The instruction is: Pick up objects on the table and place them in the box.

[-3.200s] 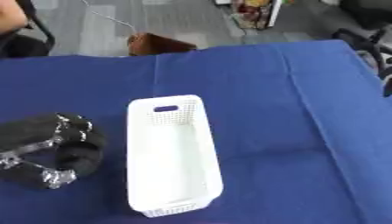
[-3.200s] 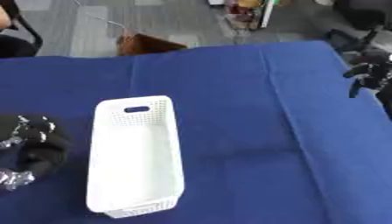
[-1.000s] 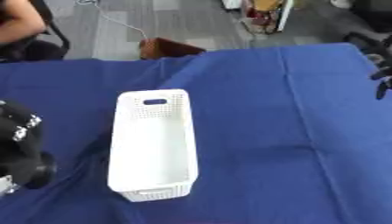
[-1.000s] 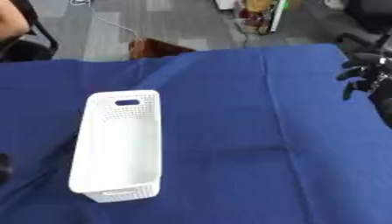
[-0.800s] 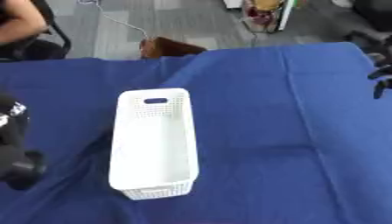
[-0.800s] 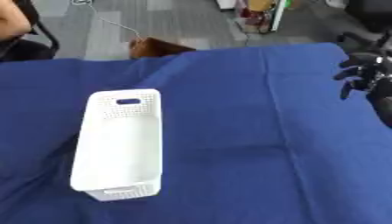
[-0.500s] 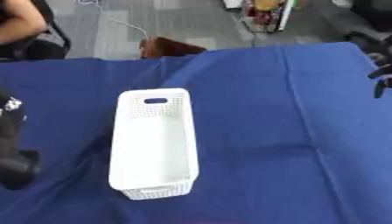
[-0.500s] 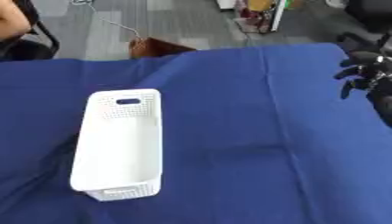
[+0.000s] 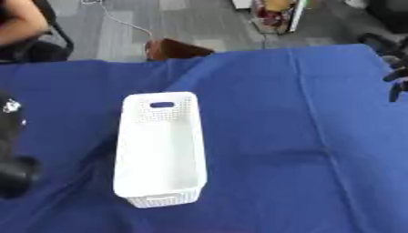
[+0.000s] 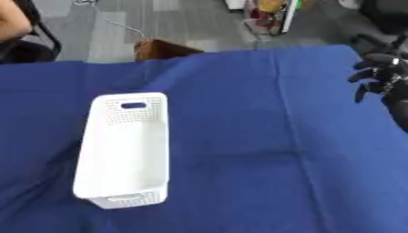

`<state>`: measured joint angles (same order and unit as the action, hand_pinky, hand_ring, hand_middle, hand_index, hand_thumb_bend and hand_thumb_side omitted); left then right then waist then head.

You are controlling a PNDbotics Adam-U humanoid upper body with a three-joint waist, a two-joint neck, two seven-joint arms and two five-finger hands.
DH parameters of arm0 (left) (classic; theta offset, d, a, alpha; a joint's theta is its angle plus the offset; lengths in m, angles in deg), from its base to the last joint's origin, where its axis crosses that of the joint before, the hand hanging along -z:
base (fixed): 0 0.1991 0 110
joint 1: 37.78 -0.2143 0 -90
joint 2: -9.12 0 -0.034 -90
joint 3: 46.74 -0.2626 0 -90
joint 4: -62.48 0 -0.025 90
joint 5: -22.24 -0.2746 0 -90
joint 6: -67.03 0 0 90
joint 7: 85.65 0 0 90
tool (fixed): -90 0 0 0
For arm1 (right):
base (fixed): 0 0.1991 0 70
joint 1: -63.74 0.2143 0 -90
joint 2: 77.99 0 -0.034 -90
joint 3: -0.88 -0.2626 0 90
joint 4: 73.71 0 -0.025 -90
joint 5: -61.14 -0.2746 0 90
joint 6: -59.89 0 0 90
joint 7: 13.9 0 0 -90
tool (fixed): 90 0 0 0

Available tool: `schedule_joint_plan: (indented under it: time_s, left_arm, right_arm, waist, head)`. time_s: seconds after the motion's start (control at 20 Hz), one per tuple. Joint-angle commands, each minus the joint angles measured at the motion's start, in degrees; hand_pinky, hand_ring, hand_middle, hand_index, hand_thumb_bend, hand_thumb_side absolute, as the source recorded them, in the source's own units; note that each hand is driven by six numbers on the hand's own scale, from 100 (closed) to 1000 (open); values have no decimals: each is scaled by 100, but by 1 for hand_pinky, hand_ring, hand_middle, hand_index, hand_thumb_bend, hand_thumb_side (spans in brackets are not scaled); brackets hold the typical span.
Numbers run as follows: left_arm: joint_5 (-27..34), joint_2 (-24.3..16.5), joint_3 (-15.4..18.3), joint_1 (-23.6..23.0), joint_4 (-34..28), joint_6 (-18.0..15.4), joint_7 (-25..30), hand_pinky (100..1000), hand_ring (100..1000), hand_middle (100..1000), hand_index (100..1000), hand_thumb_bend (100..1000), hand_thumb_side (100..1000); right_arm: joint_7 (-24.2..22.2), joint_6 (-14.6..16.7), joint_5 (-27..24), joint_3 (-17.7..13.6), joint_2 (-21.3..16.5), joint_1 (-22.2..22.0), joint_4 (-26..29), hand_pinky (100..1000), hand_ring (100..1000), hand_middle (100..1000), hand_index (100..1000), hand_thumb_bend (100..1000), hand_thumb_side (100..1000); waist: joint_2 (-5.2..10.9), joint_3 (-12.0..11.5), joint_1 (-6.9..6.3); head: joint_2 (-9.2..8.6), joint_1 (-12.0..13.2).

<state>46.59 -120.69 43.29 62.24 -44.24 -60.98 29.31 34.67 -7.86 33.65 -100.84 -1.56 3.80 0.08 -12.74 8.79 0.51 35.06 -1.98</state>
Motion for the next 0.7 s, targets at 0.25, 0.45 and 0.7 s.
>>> schedule_joint_plan:
  time_s: [0.25, 0.45, 0.7]
  left_arm:
    - [346, -60, -144, 597, 171, 239, 343, 100, 100, 100, 100, 100, 517]
    - [635, 103, -403, 1178, 313, 529, 663, 100, 100, 100, 100, 100, 530]
    - [931, 330, -659, 1695, 352, 866, 1115, 100, 100, 100, 100, 100, 531]
  right_arm:
    - [-1054, 1048, 22, 2, -114, 137, 114, 403, 665, 708, 819, 1000, 541]
    - [-1054, 1023, 35, 59, -59, 214, 130, 403, 664, 707, 818, 1000, 541]
    - [-1054, 1029, 33, 117, 7, 328, 141, 404, 665, 708, 819, 1000, 541]
  waist:
    - [62, 168, -23]
    - [34, 337, -36]
    - [-15, 538, -29]
  head:
    - [-124, 130]
    - [-175, 337]
    - [-199, 375]
